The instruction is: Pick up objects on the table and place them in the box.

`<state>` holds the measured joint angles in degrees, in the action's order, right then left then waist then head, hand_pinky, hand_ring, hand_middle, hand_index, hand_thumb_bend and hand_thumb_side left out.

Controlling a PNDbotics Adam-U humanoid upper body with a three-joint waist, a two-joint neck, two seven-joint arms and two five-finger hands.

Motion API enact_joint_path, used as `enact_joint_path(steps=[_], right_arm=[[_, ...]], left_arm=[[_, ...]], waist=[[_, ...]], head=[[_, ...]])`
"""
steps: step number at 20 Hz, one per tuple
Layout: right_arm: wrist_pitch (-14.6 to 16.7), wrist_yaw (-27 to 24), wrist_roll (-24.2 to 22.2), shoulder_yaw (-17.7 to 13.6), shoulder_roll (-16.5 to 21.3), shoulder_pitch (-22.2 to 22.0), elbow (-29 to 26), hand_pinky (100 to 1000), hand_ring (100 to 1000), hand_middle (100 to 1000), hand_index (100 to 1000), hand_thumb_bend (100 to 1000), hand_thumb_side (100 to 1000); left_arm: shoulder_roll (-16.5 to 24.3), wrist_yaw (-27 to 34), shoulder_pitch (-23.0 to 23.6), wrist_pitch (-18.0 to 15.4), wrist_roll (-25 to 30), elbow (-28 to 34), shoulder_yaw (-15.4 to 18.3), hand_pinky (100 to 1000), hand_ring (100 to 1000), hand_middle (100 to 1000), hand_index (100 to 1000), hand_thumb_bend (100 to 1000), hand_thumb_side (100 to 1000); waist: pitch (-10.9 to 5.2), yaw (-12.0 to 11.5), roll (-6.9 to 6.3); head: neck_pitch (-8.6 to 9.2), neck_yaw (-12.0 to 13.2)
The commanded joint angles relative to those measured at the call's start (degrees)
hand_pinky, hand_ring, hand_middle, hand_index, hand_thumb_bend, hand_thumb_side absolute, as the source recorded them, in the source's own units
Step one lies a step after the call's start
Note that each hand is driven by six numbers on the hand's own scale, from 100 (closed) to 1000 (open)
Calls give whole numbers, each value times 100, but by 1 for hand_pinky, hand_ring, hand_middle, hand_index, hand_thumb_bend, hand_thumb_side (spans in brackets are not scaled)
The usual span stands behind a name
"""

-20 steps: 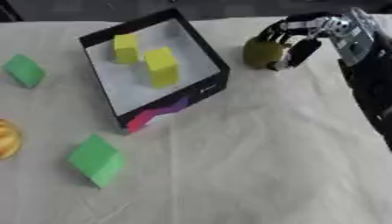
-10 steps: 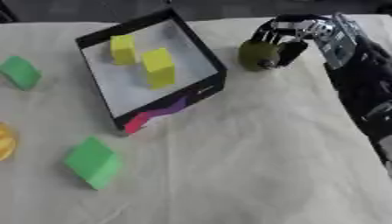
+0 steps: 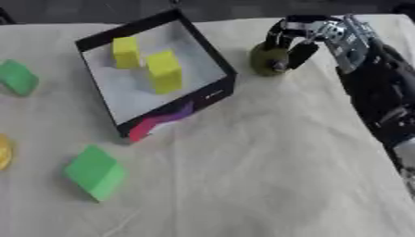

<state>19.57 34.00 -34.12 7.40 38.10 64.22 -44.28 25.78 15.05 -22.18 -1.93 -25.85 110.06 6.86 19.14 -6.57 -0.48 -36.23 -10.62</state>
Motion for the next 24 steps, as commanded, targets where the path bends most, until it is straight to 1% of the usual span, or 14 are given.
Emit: enact_joint_path(steps=[1,5,7,10,11,12,13,14,15,16,17,20,22,24], right_arm=[[-9,-159,23,48,95,167,-176,682,559,550,632,301,100],[-16,-331,40,117,121,320,-426,678,548,543,625,311,100],[-69,-427,92,143,100,411,-579,676,545,540,622,320,100],[-176,-579,151,173,3,541,-793,671,541,537,620,293,100],[-213,-628,157,182,-19,576,-852,676,547,543,624,302,100],[-243,-642,157,199,-23,593,-900,707,585,578,656,336,100],[-209,-567,78,257,-7,583,-944,765,699,689,751,408,105],[-94,-405,-81,315,21,557,-980,821,815,796,862,420,154],[75,-177,-250,340,58,523,-1001,852,851,822,889,420,169],[244,42,-381,320,79,493,-991,893,898,856,912,418,160],[426,244,-530,290,97,452,-927,916,917,870,926,415,153],[913,769,-811,145,147,411,-716,935,918,874,939,409,162],[1106,1063,-827,47,167,401,-600,934,913,870,938,411,173],[1177,1243,-748,-33,168,392,-486,931,911,872,936,408,155]], left_arm=[[132,7,-9,-7,8,93,48,703,615,658,699,299,576],[150,3,21,-10,6,91,54,704,615,657,699,297,576],[159,2,32,-10,9,91,54,704,615,657,699,297,575],[169,2,37,-8,19,94,49,704,616,657,699,297,574],[167,3,33,-8,24,95,46,704,616,657,699,297,574],[165,4,31,-8,30,96,43,705,616,657,699,298,574],[167,1,35,-6,33,94,42,705,617,658,700,298,575],[168,0,42,-6,34,93,43,705,617,658,700,297,576],[170,0,51,-7,32,92,46,705,616,658,700,297,577],[170,2,58,-9,30,90,48,705,616,657,700,296,577],[169,3,66,-11,28,88,50,705,616,657,699,295,578],[170,2,81,-12,32,84,51,706,616,657,700,294,580],[174,1,83,-5,39,83,48,706,616,657,700,293,580],[174,0,76,3,57,86,37,705,616,657,699,291,581]], waist=[[-162,25,-9],[-210,65,-6],[-228,75,-6],[-254,78,-5],[-263,75,-3],[-270,74,0],[-277,73,8],[-281,74,16],[-282,75,22],[-282,76,26],[-279,75,29],[-268,82,26],[-258,93,15],[-249,101,1]], head=[[-50,44],[-106,72],[-127,76],[-158,61],[-165,52],[-169,47],[-168,42],[-164,41],[-160,41],[-157,40],[-151,34],[-138,30],[-139,32],[-143,35]])
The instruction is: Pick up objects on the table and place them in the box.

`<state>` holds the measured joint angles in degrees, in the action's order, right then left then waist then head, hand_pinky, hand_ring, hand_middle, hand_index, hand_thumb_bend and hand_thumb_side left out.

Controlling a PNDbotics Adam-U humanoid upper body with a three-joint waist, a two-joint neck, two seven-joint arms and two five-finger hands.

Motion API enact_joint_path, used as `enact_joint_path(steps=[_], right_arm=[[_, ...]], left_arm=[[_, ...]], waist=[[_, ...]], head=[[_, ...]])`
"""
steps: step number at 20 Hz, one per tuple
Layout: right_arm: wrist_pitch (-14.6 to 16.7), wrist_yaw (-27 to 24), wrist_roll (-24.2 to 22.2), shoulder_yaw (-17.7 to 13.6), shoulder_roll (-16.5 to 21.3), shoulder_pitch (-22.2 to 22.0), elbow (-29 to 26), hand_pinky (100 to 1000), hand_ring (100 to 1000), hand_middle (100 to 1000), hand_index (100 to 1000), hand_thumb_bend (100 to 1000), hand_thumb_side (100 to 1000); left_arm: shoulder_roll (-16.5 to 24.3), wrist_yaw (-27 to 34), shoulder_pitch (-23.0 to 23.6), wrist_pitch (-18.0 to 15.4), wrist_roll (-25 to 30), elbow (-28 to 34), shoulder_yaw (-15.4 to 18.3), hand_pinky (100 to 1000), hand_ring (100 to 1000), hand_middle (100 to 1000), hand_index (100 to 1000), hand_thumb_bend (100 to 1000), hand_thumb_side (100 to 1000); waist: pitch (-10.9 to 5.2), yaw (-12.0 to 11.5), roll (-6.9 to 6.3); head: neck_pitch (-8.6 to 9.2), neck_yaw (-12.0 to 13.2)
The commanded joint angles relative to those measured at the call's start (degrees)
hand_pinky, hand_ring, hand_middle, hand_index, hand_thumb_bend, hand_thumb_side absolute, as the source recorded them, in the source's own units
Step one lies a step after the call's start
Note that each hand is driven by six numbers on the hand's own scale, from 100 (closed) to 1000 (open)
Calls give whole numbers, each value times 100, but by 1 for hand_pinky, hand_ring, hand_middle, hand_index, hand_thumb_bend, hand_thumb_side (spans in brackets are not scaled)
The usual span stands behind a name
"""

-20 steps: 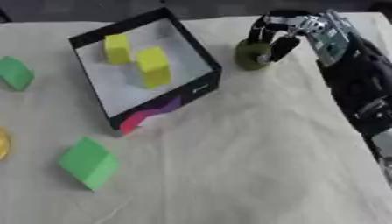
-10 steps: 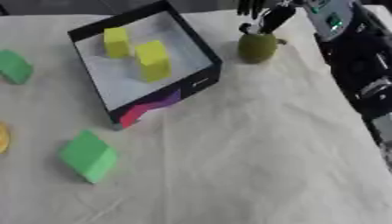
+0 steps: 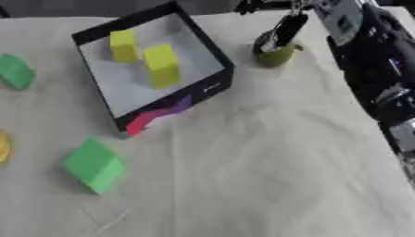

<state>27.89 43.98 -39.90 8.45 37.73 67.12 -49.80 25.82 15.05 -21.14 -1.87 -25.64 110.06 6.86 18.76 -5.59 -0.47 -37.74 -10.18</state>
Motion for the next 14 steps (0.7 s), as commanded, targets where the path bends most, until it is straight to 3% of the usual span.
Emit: enact_joint_path(steps=[1,14], right_arm=[[349,313,-114,-168,205,96,115,932,913,874,935,408,155],[58,961,602,-400,159,-61,557,908,889,857,933,408,156]], left_arm=[[168,0,-30,1,47,88,31,705,616,656,699,291,581],[146,19,-33,42,107,102,-3,705,614,654,697,281,590]], waist=[[-205,5,-9],[-98,-43,-74]], head=[[12,-7],[83,-32]])
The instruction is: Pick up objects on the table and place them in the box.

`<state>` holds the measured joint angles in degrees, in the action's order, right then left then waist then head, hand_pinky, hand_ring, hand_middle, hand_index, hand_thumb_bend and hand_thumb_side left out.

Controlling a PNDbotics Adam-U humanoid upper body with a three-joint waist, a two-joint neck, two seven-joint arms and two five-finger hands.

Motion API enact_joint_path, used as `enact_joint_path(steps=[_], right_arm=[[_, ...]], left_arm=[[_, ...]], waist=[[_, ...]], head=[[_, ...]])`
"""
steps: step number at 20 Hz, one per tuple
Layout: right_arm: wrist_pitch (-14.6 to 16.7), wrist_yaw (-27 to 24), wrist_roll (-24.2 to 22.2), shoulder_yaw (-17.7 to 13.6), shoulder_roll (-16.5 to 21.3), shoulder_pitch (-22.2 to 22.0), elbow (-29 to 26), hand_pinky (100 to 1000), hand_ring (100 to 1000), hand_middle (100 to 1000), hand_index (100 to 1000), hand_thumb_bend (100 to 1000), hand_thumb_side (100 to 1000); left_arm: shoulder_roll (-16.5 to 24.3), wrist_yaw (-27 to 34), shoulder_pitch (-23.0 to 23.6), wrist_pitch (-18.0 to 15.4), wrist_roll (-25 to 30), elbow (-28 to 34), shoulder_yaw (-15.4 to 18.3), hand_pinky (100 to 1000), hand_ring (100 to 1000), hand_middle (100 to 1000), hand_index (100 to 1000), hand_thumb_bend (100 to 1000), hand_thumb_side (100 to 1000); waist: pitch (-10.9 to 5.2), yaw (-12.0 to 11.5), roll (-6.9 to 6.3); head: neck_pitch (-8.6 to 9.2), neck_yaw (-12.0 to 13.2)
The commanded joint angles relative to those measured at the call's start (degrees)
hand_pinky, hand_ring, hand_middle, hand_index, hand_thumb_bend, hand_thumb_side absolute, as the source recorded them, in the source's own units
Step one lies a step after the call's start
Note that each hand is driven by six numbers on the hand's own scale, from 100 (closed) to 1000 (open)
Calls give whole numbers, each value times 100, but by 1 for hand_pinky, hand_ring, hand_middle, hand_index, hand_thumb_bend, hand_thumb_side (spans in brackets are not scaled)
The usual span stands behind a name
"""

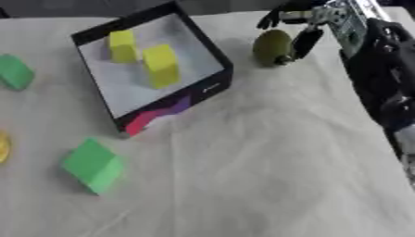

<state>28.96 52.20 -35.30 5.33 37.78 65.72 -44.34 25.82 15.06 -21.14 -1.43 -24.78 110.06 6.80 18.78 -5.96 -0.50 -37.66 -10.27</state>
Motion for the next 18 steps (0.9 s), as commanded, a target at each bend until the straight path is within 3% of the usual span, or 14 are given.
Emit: enact_joint_path(steps=[1,7,10,15,18], right_arm=[[-80,181,210,-100,144,70,38,904,886,854,931,407,149],[-128,261,434,-129,86,23,172,848,790,816,913,404,133],[-121,176,501,-124,47,-8,220,787,673,719,867,401,109],[-246,-290,593,-107,29,-45,268,714,531,536,683,405,121],[-427,-508,796,-91,48,-68,247,701,488,497,633,408,118]], left_arm=[[143,21,-38,0,25,104,-2,705,614,655,697,280,591],[134,27,-55,8,50,115,-18,704,613,654,696,276,592],[131,30,-53,10,55,118,-19,705,613,652,695,275,593],[130,24,-38,18,63,119,-20,705,614,651,694,270,594],[132,26,-33,19,62,121,-16,705,614,650,693,272,593]], waist=[[-94,-10,-73],[-72,-37,-83],[-67,-40,-85],[-74,-32,-83],[-85,-20,-75]], head=[[84,-26],[113,-48],[110,-61],[85,-71],[73,-71]])
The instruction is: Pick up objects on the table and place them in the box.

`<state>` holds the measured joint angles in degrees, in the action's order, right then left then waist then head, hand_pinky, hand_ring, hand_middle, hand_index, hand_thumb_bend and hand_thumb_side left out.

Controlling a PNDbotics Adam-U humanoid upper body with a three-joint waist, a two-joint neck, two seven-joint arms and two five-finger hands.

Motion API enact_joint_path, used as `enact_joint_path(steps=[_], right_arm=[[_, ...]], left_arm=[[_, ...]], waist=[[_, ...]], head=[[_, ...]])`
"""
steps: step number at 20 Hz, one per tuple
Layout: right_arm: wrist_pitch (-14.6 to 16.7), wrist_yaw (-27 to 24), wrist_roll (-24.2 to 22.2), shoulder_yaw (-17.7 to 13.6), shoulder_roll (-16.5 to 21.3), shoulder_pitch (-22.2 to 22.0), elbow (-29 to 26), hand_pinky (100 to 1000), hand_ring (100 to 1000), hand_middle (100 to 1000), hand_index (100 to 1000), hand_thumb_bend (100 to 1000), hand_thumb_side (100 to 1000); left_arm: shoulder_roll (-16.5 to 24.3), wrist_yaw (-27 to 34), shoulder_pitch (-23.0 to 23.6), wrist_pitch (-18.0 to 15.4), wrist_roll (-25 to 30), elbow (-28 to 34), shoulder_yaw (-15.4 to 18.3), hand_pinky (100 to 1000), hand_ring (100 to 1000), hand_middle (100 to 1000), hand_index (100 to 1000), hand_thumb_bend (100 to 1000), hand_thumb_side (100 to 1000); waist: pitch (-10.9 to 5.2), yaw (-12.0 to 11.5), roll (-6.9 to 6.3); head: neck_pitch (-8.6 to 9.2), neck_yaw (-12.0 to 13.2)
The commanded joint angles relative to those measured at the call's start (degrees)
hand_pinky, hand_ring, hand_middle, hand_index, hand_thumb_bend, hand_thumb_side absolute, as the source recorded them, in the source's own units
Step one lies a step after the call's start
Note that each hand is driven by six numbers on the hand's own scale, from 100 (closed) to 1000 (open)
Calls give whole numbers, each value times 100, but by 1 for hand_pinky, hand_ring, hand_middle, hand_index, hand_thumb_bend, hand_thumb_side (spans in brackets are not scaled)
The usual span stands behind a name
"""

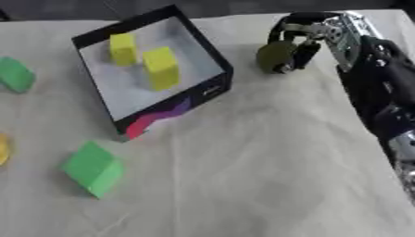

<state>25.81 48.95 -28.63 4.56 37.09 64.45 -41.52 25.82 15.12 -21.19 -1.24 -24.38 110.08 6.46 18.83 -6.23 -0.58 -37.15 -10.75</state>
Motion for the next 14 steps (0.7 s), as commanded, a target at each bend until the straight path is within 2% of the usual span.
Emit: enact_joint_path(steps=[1,12,13,14], right_arm=[[-152,-258,174,-4,121,55,-40,694,478,490,620,409,117],[-421,-1073,242,188,179,301,-518,665,439,470,593,411,100],[-480,-1128,278,194,175,341,-568,663,435,468,590,364,182],[-533,-1179,315,203,165,381,-620,663,433,466,589,410,100]], left_arm=[[134,20,-26,-1,24,120,17,704,614,650,693,270,593],[176,11,34,4,45,116,21,704,614,648,691,266,593],[180,11,35,3,46,118,22,704,614,648,691,266,592],[184,10,38,3,46,118,23,704,614,648,691,265,592]], waist=[[-95,13,-65],[-204,99,-58],[-211,101,-56],[-218,103,-54]], head=[[16,-19],[-74,12],[-77,12],[-82,12]])
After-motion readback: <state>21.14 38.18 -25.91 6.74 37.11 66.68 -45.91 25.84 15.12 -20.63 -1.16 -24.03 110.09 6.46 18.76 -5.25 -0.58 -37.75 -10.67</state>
